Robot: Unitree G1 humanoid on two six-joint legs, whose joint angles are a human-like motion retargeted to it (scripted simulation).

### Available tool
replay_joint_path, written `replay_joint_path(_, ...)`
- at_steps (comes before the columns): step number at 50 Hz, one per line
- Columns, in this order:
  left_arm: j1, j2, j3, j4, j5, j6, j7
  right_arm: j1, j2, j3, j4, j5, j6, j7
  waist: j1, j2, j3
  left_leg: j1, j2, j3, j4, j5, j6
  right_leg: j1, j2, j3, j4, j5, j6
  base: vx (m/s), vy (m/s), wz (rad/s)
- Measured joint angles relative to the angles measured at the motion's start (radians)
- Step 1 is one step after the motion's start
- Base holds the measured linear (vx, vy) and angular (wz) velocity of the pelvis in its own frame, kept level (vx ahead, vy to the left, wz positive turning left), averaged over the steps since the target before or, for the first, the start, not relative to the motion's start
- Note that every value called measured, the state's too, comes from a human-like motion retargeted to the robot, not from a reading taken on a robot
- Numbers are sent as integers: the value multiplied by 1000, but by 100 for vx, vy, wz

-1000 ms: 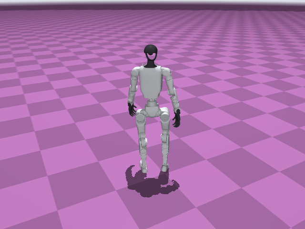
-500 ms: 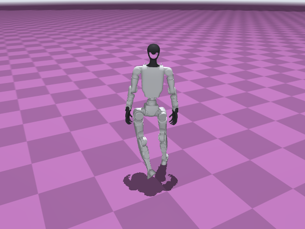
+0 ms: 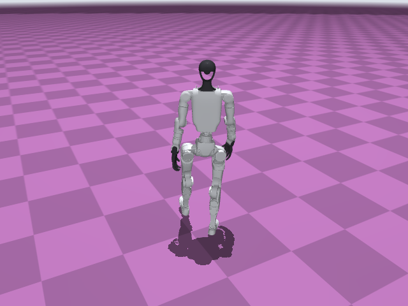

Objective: Walk

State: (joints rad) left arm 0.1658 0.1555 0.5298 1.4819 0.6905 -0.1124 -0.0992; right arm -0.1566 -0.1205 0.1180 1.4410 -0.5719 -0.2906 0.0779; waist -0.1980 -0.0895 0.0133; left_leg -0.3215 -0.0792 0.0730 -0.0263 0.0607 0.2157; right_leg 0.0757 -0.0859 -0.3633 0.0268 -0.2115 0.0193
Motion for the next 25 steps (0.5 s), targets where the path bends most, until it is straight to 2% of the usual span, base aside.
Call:
replay_joint_path(5, -4, 1, 16, 4, 1, -3, -2, 63, -23, 12, 32, -42, 24, 4, 35, 1, -31, 16, 7, 1, 65, -41, -38, 23, 36, 56, 31, -47, -32, 42, 9, -56)
replay_joint_path(8, -11, 6, 20, 5, -9, -2, -4, 109, -41, -1, 55, -53, 40, 3, 47, -8, -49, 12, 10, -12, 98, -69, -78, 22, 45, 95, 65, -18, -37, 40, 12, -50)
replay_joint_path(11, -33, 15, 12, 4, -23, -1, -1, 143, -62, -25, 75, -37, 47, 14, 41, -12, -52, 33, 16, 4, 98, -100, -93, 20, 47, 99, 111, 86, -26, 33, 15, -17)
replay_joint_path(15, -70, 22, -5, -2, -39, -6, -1, 177, -93, -61, 83, -24, 58, 22, 11, 19, -51, 56, 41, -15, 81, -122, -102, -17, 74, 96, 230, 298, -8, 24, 14, 1)
replay_joint_path(18, -94, 28, -25, -23, -44, -14, -3, 195, -110, -76, 75, -10, 60, 24, 8, 58, -54, 59, 85, -21, 76, -145, -108, -86, 76, 96, 380, 396, 45, 19, 10, -25)
replay_joint_path(20, -114, 36, -40, -37, -43, -19, -4, 203, -116, -88, 68, -1, 59, 29, 11, 79, -55, 61, 107, -26, 73, -160, -108, -143, 88, 117, 478, 373, 70, 19, 9, -27)
replay_joint_path(23, -144, 47, -56, -47, -39, -20, -4, 211, -116, -104, 64, 7, 59, 32, 18, 96, -48, 77, 128, -19, 71, -171, -114, -198, 73, 105, 549, 266, 45, 15, 6, -23)
replay_joint_path(25, -161, 50, -62, -52, -42, -21, -2, 211, -115, -108, 61, 10, 59, 32, 27, 95, -43, 91, 132, 3, 70, -175, -118, -215, 48, 99, 529, 233, 51, 15, 5, -23)
